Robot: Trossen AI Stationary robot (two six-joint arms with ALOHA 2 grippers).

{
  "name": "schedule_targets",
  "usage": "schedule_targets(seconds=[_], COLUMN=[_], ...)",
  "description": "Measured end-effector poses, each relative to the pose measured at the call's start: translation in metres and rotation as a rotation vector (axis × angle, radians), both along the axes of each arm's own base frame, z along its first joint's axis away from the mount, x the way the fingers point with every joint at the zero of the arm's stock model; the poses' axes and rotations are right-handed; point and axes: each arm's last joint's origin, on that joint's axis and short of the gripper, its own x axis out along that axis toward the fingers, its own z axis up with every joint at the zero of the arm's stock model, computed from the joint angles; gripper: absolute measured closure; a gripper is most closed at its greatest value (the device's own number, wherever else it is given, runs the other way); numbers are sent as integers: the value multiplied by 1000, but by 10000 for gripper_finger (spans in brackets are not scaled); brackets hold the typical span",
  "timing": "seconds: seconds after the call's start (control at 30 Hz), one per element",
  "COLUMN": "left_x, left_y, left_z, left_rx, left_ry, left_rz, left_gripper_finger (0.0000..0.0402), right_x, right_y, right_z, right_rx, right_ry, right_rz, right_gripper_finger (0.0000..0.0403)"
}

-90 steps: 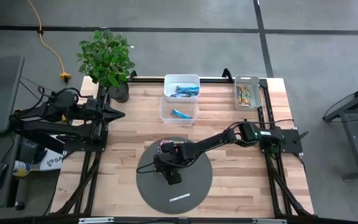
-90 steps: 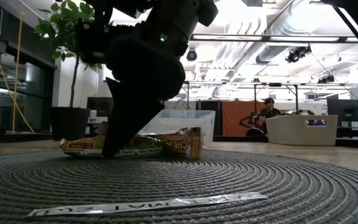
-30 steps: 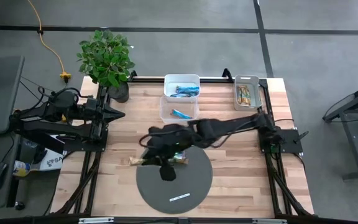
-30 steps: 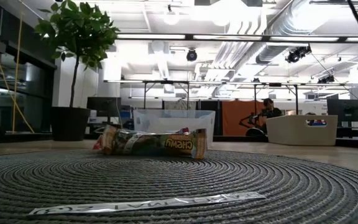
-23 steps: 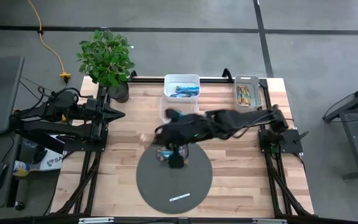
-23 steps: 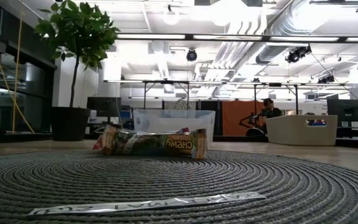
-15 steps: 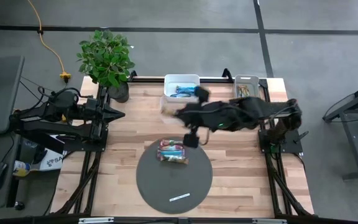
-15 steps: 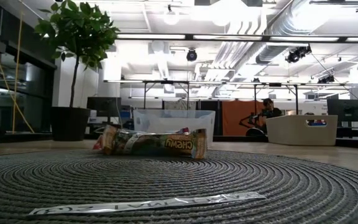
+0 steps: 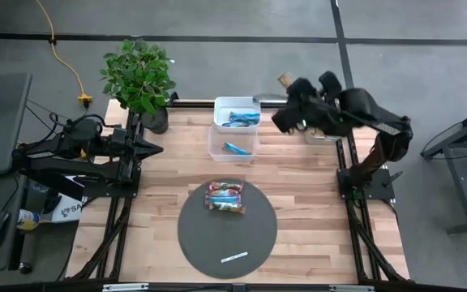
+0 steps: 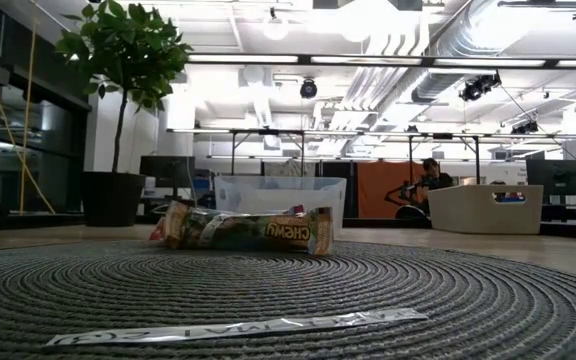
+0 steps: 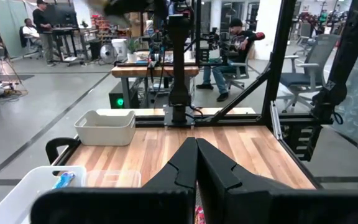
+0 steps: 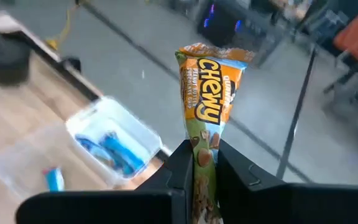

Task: Pick and place Granola Bars by type
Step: Put the yellow granola bar into the gray bin

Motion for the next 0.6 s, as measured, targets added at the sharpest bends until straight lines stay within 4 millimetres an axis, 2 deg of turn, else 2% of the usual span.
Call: schedule_targets(seconds=[0.1, 0.23, 0.37, 0.6], left_x=[0, 0, 0, 0], left_y=[0, 0, 0, 0], left_z=[0, 0, 0, 0], left_rx=[0, 0, 0, 0], left_ry=[-1, -1, 0, -1], left_rz=[0, 0, 0, 0], left_gripper_finger=[401, 401, 401, 401], right_x=[0, -7, -19, -50], right_y=[-25, -63, -94, -121], right_z=[-7, -33, -71, -138], right_rx=[35, 139, 311, 473], right_ry=[6, 43, 110, 245], right_rz=[-66, -251, -376, -525], right_gripper_finger=[369, 368, 368, 369])
